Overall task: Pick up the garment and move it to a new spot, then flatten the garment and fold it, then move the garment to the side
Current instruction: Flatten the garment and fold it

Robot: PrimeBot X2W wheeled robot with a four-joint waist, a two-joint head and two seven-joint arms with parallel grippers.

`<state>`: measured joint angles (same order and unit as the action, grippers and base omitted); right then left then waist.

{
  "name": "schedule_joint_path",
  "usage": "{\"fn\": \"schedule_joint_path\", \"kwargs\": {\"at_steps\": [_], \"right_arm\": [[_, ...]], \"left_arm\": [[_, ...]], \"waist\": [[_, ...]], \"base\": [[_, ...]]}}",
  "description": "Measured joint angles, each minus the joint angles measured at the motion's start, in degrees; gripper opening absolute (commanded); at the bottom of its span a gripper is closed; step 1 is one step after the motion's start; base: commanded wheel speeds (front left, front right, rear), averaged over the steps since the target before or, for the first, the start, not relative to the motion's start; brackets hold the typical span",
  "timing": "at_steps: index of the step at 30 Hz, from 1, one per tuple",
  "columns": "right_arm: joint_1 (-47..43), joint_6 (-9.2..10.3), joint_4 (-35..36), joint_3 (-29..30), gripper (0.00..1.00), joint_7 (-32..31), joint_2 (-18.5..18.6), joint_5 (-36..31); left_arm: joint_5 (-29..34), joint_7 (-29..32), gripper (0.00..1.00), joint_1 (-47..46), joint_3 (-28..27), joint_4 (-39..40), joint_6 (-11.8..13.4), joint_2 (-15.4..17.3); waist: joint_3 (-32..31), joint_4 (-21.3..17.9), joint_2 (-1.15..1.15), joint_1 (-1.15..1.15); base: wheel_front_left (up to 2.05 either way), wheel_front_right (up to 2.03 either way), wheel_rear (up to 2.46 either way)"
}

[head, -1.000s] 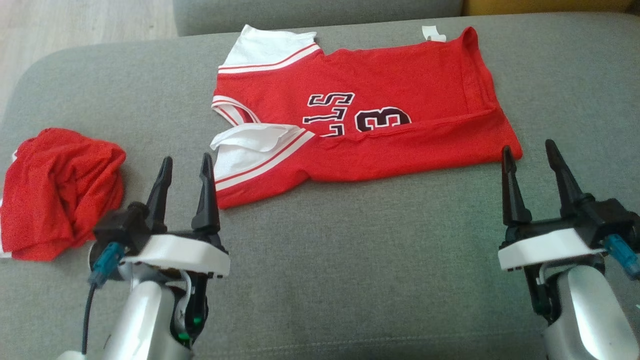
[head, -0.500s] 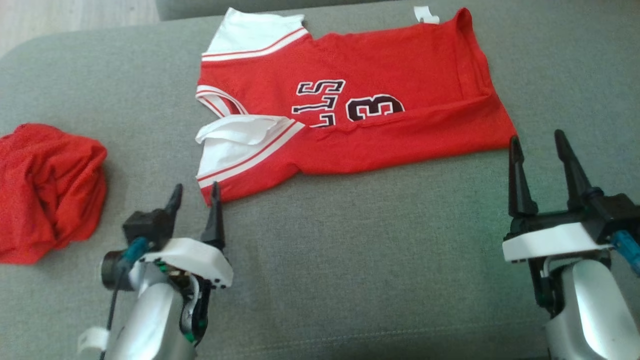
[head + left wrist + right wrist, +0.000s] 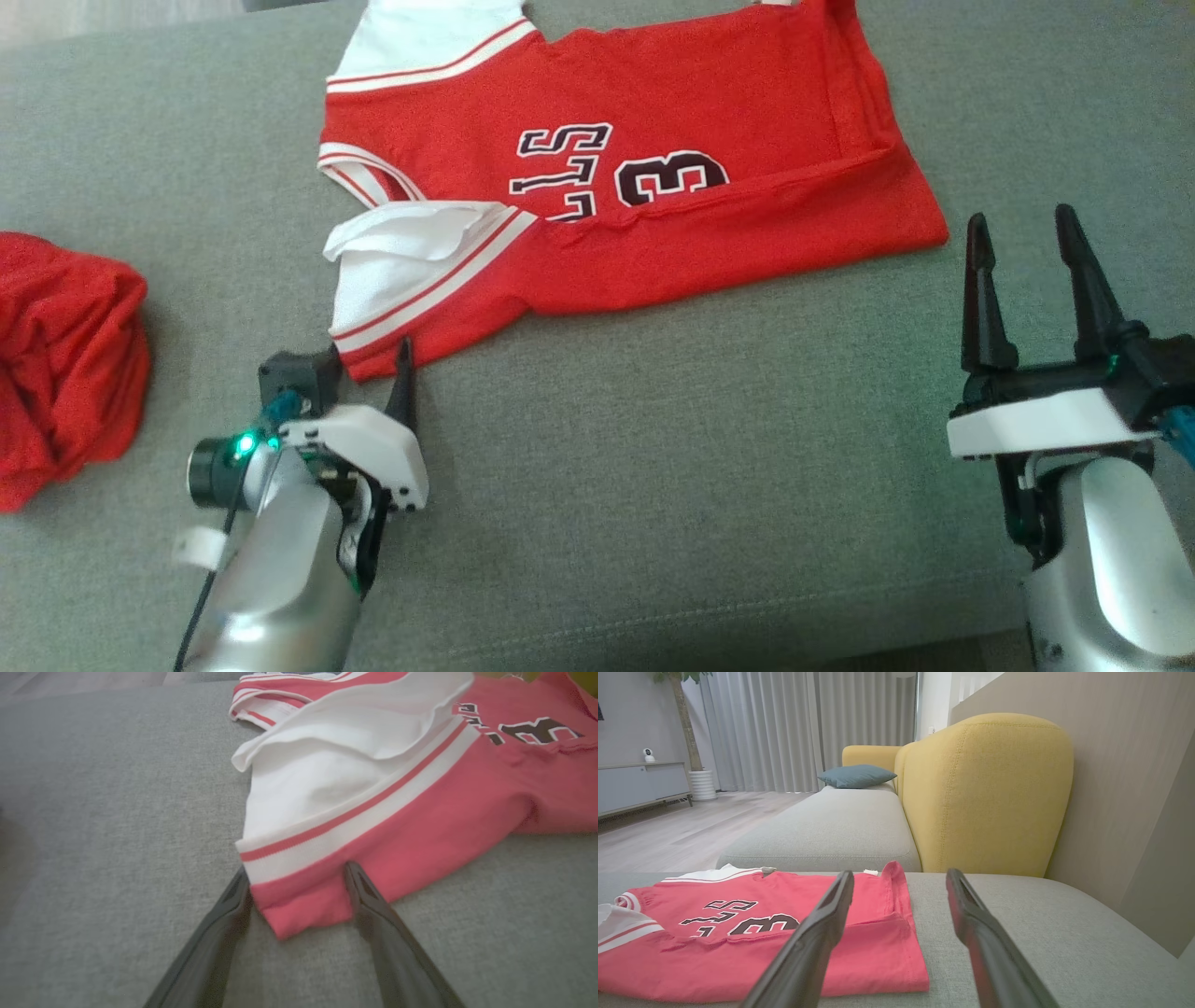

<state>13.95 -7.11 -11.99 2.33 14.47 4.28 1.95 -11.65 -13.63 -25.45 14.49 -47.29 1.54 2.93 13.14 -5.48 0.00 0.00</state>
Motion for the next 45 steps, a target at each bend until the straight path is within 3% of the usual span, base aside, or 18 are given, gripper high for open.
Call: {"fn": "schedule_joint_path", "kwargs": {"at_steps": [7,8,9,14,18,25,29,40,41,42,45], "right_arm": [[1.2,0.00,0.3,0.2,1.00,0.0,-0.1,0.0],[1.2,0.00,0.3,0.3,1.00,0.0,-0.1,0.0],[1.2,0.00,0.2,0.5,1.00,0.0,-0.1,0.0],[2.0,0.00,-2.9,1.3,1.00,-0.6,-0.1,-0.6],[4.2,0.00,-7.0,2.3,1.00,-5.7,-0.1,0.3],[10.2,0.00,-16.4,10.0,1.00,-16.4,-0.2,3.2],[13.3,0.00,-21.7,13.5,1.00,-21.1,-0.3,3.8],[18.9,0.00,-30.3,16.2,1.00,-24.2,-0.7,4.1],[19.4,0.00,-30.8,16.2,0.45,-24.1,-0.7,4.1],[19.7,0.00,-31.2,16.1,0.00,-24.1,-0.7,4.1],[20.0,0.00,-31.8,16.0,0.00,-24.1,-0.7,4.6]], "left_arm": [[0.3,1.6,1.00,-5.5,1.3,-5.4,-0.4,0.2],[0.3,1.9,0.44,-6.0,1.4,-6.0,-0.8,0.2],[0.3,1.9,0.00,-6.6,1.5,-6.5,-1.3,0.2],[0.3,0.5,0.00,-7.6,2.2,-7.1,-2.1,-0.2],[0.3,-0.2,0.00,-7.4,2.6,-5.1,-1.5,-0.3],[2.7,-0.7,0.00,-5.3,3.5,9.7,-1.0,0.0],[3.6,-0.7,0.00,-3.1,4.5,14.1,-1.4,0.0],[5.0,-0.7,0.00,-1.7,5.7,17.5,-1.6,0.2],[5.0,-0.7,0.00,-1.7,5.7,17.5,-1.6,0.2],[5.0,-0.7,0.00,-1.7,5.7,17.5,-1.6,0.3],[5.0,-0.7,0.00,-1.7,5.7,17.5,-1.6,0.4]], "waist": [[1.3,-0.6,0.00,0.00],[1.5,-0.6,0.00,0.00],[1.5,-0.6,0.00,0.00],[1.8,0.3,0.00,0.00],[1.8,1.5,0.00,0.00],[2.4,4.0,0.00,0.00],[2.9,5.5,0.00,0.00],[4.1,7.1,0.00,0.00],[4.2,7.1,0.00,0.00],[4.2,7.1,0.00,0.00],[4.2,7.0,0.00,0.00]], "base": [[0.00,0.00,0.00],[0.00,0.00,0.00],[0.00,0.00,0.00],[0.00,0.00,0.00],[0.00,0.00,0.00],[0.00,0.00,0.00],[0.00,0.00,0.00],[0.00,0.00,0.00],[0.00,0.00,0.00],[0.00,0.00,0.00],[0.00,0.00,0.00]]}}
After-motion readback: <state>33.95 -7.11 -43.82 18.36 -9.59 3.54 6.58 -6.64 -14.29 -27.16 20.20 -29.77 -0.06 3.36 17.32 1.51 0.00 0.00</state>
